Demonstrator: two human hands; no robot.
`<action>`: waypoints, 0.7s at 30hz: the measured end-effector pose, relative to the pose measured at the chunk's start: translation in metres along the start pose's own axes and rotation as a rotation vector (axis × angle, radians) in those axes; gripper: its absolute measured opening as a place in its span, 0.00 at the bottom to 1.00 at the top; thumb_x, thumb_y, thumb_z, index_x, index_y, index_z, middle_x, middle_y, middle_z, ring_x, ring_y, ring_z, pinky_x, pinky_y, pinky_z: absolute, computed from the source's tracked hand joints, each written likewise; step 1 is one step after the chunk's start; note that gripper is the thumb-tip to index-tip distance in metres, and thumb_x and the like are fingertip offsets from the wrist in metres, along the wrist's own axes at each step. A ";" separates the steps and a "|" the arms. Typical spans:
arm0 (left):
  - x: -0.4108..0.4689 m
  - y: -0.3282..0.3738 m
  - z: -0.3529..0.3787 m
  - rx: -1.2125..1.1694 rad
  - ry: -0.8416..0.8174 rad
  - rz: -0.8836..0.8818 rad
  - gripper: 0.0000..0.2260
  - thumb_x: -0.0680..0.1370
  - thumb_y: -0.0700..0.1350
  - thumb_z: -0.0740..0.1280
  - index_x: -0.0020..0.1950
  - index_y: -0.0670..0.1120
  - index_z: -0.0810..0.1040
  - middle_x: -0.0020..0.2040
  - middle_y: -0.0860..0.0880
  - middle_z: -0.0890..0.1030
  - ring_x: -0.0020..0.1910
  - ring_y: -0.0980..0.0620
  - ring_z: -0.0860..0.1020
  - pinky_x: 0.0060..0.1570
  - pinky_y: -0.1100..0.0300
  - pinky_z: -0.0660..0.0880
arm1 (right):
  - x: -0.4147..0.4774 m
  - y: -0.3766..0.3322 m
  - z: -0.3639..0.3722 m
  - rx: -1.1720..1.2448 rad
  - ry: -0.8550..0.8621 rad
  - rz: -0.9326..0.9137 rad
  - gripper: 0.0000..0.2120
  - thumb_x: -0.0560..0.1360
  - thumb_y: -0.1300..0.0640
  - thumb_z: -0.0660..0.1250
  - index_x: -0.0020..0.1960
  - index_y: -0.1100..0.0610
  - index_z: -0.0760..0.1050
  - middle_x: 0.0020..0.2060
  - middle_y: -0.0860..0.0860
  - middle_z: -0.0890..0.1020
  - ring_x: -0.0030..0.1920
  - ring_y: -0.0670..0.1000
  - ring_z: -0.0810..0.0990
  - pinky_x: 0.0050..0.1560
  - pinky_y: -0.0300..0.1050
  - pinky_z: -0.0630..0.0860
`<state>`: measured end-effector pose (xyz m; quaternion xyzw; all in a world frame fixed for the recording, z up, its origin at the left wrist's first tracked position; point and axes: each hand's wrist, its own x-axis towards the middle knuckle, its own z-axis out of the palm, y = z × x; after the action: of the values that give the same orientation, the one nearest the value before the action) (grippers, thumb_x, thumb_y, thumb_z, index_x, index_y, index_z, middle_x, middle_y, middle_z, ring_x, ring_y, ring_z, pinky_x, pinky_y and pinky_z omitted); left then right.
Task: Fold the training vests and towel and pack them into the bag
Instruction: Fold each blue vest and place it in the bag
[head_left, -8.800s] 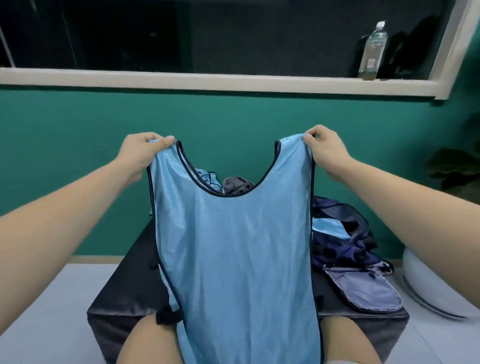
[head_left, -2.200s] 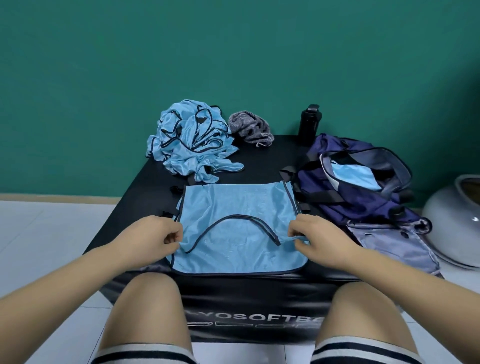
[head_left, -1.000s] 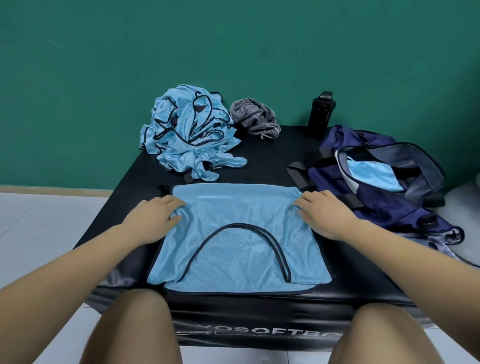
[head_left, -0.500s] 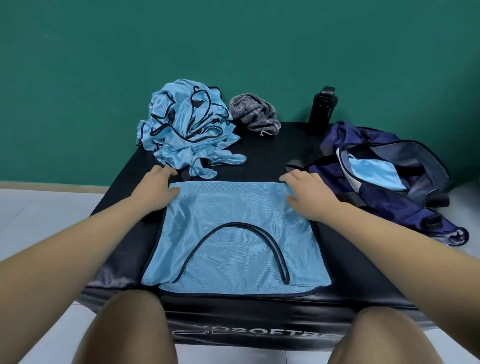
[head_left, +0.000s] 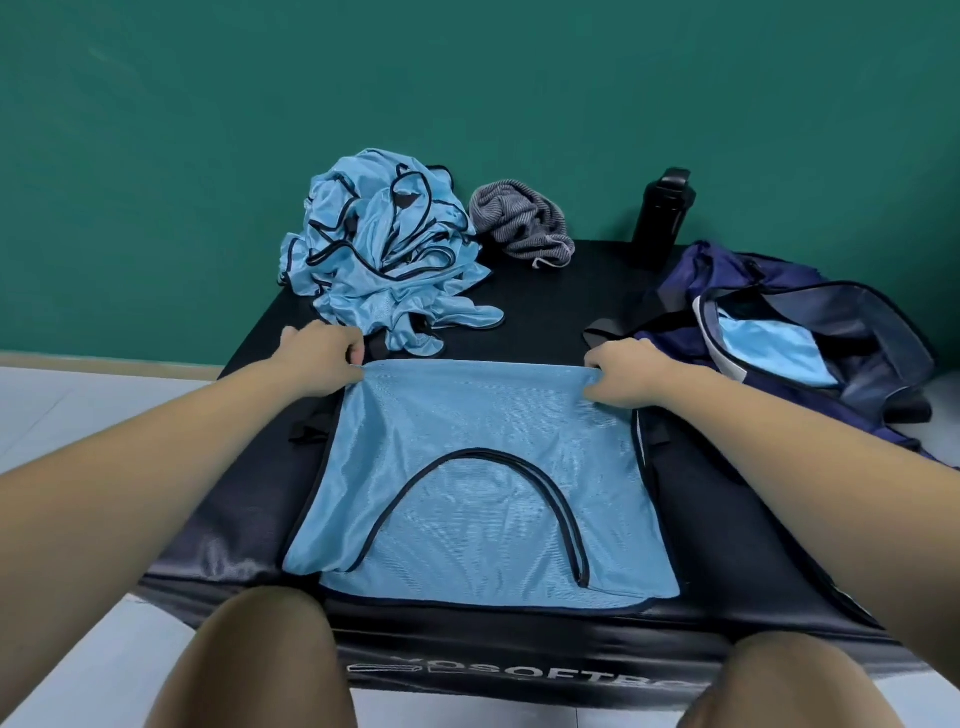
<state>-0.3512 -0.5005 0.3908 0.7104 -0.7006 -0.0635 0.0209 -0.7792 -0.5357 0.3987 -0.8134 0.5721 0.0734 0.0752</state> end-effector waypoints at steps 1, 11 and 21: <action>0.000 0.000 -0.002 0.002 -0.023 0.019 0.06 0.76 0.48 0.73 0.47 0.54 0.75 0.45 0.53 0.81 0.47 0.50 0.77 0.50 0.48 0.71 | -0.004 0.000 -0.005 0.047 -0.004 -0.019 0.10 0.76 0.49 0.69 0.41 0.53 0.72 0.39 0.48 0.77 0.45 0.56 0.76 0.45 0.51 0.68; 0.030 0.048 -0.032 0.238 0.031 0.153 0.04 0.76 0.41 0.68 0.42 0.50 0.77 0.39 0.48 0.78 0.40 0.45 0.77 0.37 0.52 0.77 | -0.073 0.013 -0.030 0.188 0.018 -0.013 0.10 0.76 0.54 0.71 0.45 0.57 0.72 0.37 0.51 0.77 0.38 0.54 0.73 0.37 0.52 0.65; 0.103 0.157 -0.047 0.256 0.331 0.231 0.07 0.79 0.39 0.67 0.55 0.45 0.84 0.56 0.41 0.75 0.56 0.37 0.77 0.44 0.48 0.72 | -0.124 0.033 0.013 0.654 0.052 0.205 0.05 0.75 0.56 0.73 0.41 0.53 0.79 0.33 0.44 0.82 0.33 0.45 0.77 0.37 0.43 0.72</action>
<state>-0.5003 -0.6092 0.4495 0.6231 -0.7665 0.1463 0.0524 -0.8519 -0.4295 0.4104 -0.6862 0.6458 -0.1273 0.3096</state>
